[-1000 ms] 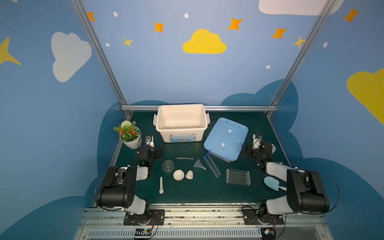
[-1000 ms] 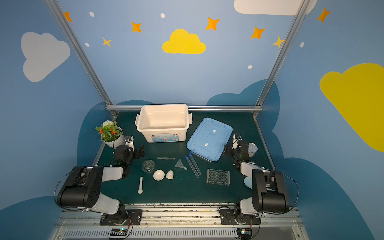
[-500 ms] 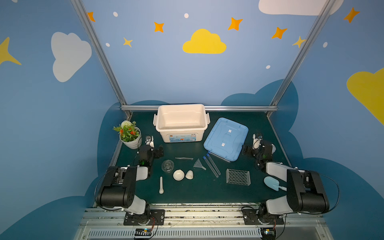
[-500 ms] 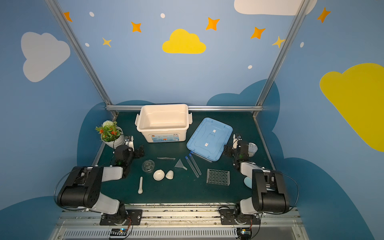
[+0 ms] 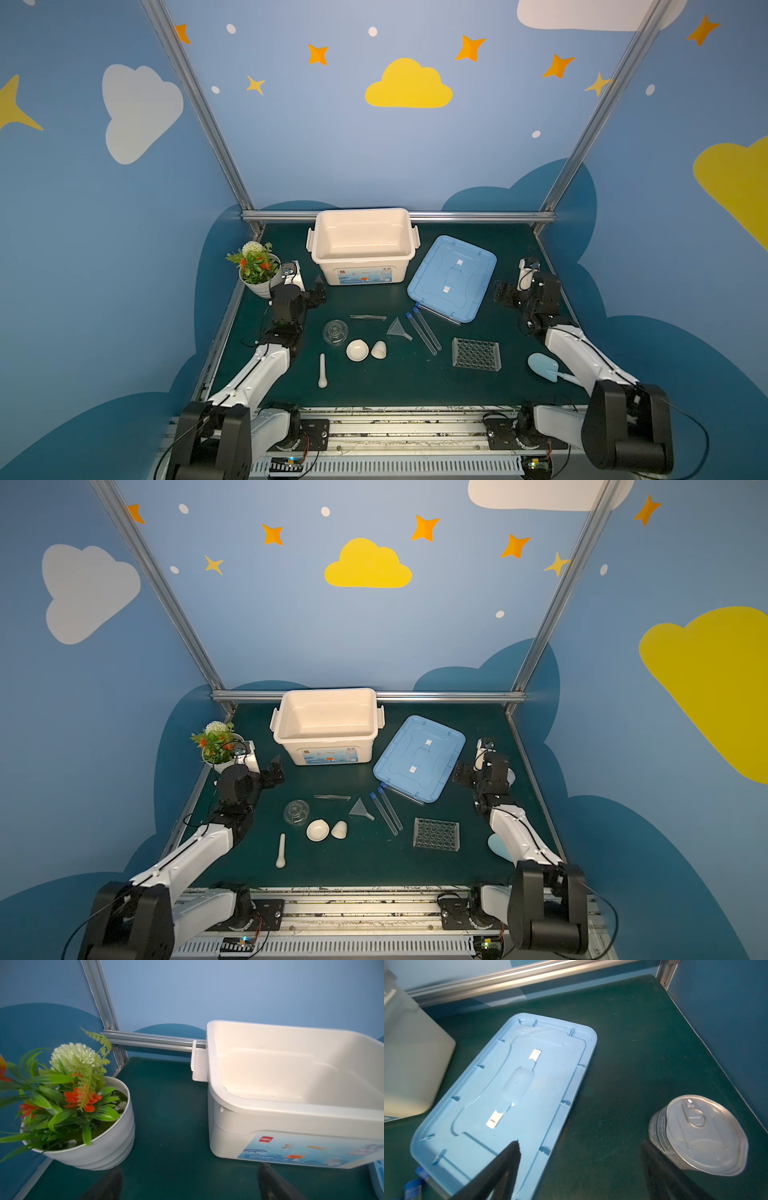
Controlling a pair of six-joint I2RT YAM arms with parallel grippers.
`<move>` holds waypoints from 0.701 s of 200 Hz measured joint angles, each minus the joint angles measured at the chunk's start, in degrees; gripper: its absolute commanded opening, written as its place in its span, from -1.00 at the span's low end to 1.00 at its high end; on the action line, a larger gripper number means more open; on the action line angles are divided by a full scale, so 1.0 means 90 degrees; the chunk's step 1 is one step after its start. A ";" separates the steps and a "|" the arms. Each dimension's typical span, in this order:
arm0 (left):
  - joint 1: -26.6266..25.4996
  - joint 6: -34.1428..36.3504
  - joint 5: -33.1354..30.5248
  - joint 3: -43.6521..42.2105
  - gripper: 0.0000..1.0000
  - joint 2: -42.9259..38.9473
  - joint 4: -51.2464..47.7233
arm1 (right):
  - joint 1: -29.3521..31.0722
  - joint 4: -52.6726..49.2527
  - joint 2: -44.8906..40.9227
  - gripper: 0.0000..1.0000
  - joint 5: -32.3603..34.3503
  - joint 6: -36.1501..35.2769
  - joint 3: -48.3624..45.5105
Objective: Organize the chemistry lab equipment
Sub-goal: 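Reach right gripper to the blue-capped test tubes while left arm moves forward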
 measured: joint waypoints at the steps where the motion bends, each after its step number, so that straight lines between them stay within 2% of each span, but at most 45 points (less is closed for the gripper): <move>1: -0.0012 -0.0002 -0.0005 0.0000 0.99 -0.0015 -0.0015 | 0.0000 -0.0015 -0.0019 0.75 -0.0010 0.0002 0.0002; 34: -0.0648 -0.0027 -0.0253 -0.0007 0.99 -0.0721 -0.0554 | 0.0206 -0.0459 -0.0546 0.66 -0.0556 -0.0092 0.0041; 66: -0.1231 0.0027 -0.0476 -0.0007 0.99 -0.1209 -0.0884 | 0.0935 -0.0925 -0.0617 0.56 -0.0750 -0.0141 0.0270; 140: -0.2443 0.0066 -0.0663 0.0097 0.99 -0.1134 -0.1328 | 0.2579 -0.1282 0.0049 0.45 -0.0624 -0.0267 0.0877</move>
